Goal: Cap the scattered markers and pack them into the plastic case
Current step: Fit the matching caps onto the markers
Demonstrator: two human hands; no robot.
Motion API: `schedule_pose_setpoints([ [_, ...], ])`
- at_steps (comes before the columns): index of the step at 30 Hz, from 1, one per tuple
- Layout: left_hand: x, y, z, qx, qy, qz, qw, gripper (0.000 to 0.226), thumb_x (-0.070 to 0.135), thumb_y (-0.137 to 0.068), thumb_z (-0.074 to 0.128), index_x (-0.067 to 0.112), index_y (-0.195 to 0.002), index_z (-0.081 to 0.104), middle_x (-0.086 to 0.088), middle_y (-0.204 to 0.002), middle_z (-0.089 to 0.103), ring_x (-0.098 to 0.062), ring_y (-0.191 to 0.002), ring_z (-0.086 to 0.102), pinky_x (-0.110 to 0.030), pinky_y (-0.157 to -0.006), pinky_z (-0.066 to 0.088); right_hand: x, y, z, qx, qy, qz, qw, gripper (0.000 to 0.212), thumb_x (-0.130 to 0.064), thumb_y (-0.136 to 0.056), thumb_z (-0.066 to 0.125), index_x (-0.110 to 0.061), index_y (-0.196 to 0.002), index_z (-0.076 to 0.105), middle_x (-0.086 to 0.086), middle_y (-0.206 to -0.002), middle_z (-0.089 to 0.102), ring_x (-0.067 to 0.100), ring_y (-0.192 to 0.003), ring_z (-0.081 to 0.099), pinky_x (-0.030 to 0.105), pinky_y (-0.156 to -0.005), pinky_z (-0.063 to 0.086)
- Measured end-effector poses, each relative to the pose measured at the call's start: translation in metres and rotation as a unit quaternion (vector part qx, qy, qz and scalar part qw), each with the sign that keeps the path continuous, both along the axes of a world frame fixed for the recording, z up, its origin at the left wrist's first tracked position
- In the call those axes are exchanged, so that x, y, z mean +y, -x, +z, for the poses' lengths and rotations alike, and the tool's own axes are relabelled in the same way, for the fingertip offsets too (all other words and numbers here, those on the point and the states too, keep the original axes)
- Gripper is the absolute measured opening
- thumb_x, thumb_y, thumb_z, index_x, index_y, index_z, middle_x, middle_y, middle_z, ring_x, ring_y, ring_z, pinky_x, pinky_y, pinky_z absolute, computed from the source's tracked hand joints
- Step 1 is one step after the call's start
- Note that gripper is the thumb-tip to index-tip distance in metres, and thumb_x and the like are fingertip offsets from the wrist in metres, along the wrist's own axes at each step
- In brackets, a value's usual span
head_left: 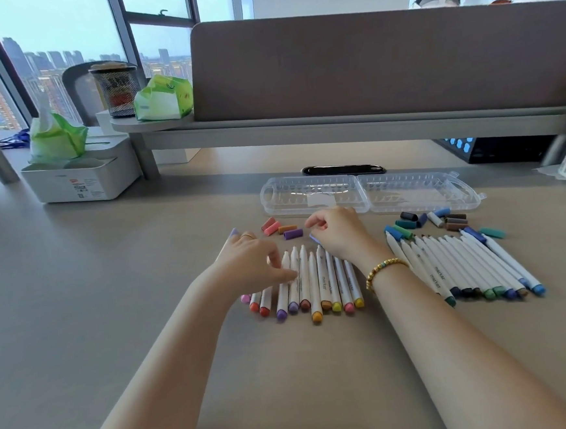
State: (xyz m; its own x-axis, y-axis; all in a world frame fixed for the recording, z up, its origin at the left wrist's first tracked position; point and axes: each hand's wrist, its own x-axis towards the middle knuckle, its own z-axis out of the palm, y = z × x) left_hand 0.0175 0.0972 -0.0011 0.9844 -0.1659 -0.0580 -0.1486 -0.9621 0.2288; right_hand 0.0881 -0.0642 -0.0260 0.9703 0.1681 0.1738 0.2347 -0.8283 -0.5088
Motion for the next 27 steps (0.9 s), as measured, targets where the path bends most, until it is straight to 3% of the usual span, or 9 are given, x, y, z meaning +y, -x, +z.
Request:
schedule_pose_setpoints([
  [6,0.001,-0.006,-0.004,-0.007,-0.003,0.005,1.0,0.031,0.045,-0.09,0.052,0.018,-0.1,0.063,0.001,-0.093,0.047,-0.013,-0.093,0.033,-0.033,-0.111,0.02,0.021,-0.005,0.005,-0.032,0.076,0.023,0.996,0.023,-0.024,-0.097,0.047,-0.029,-0.112,0.065,0.005,-0.124,0.047,0.026,-0.124,0.033,0.037,-0.1,0.03],
  [12,-0.004,-0.009,-0.013,-0.042,-0.03,0.016,0.999,0.025,0.041,-0.088,0.049,0.019,-0.08,0.059,-0.008,-0.112,0.05,-0.022,-0.115,0.037,-0.029,-0.099,0.028,0.02,-0.01,0.001,-0.041,0.129,0.016,0.991,0.019,-0.031,-0.094,0.052,-0.028,-0.107,0.065,0.004,-0.121,0.048,0.025,-0.12,0.036,0.035,-0.095,0.031],
  [20,-0.01,-0.008,-0.009,-0.048,-0.05,0.028,0.997,0.037,0.039,-0.091,0.045,0.009,-0.102,0.064,-0.009,-0.121,0.047,-0.024,-0.117,0.035,-0.028,-0.1,0.031,0.019,-0.01,0.0,-0.043,0.152,0.015,0.987,0.022,-0.034,-0.093,0.053,-0.022,-0.107,0.064,0.004,-0.121,0.05,0.024,-0.118,0.038,0.035,-0.094,0.033],
  [23,-0.004,-0.008,0.0,-0.036,0.014,0.05,0.998,0.038,0.037,-0.095,0.041,0.008,-0.1,0.065,-0.009,-0.114,0.047,-0.024,-0.119,0.034,-0.027,-0.097,0.027,0.014,-0.01,0.003,-0.047,0.084,-0.005,0.995,0.02,-0.028,-0.095,0.051,-0.017,-0.108,0.061,0.003,-0.116,0.055,0.021,-0.111,0.046,0.033,-0.091,0.037],
  [25,0.0,-0.008,0.006,-0.036,0.085,0.081,0.992,0.035,0.032,-0.097,0.038,0.007,-0.083,0.059,-0.005,-0.091,0.046,-0.022,-0.106,0.034,-0.027,-0.092,0.025,0.01,-0.009,0.009,-0.01,-0.061,-0.002,0.998,0.014,-0.023,-0.096,0.051,-0.015,-0.105,0.057,0.004,-0.108,0.062,0.013,-0.091,0.054,0.03,-0.082,0.044],
  [27,0.003,-0.01,0.01,-0.034,0.165,0.112,0.979,0.031,0.027,-0.099,0.034,0.008,-0.081,0.05,-0.002,-0.075,0.04,-0.021,-0.091,0.036,-0.029,-0.088,0.032,0.005,-0.006,0.016,0.031,-0.199,0.021,0.979,0.01,-0.017,-0.096,0.051,-0.012,-0.104,0.054,0.003,-0.099,0.066,0.01,-0.083,0.057,0.028,-0.08,0.049],
])
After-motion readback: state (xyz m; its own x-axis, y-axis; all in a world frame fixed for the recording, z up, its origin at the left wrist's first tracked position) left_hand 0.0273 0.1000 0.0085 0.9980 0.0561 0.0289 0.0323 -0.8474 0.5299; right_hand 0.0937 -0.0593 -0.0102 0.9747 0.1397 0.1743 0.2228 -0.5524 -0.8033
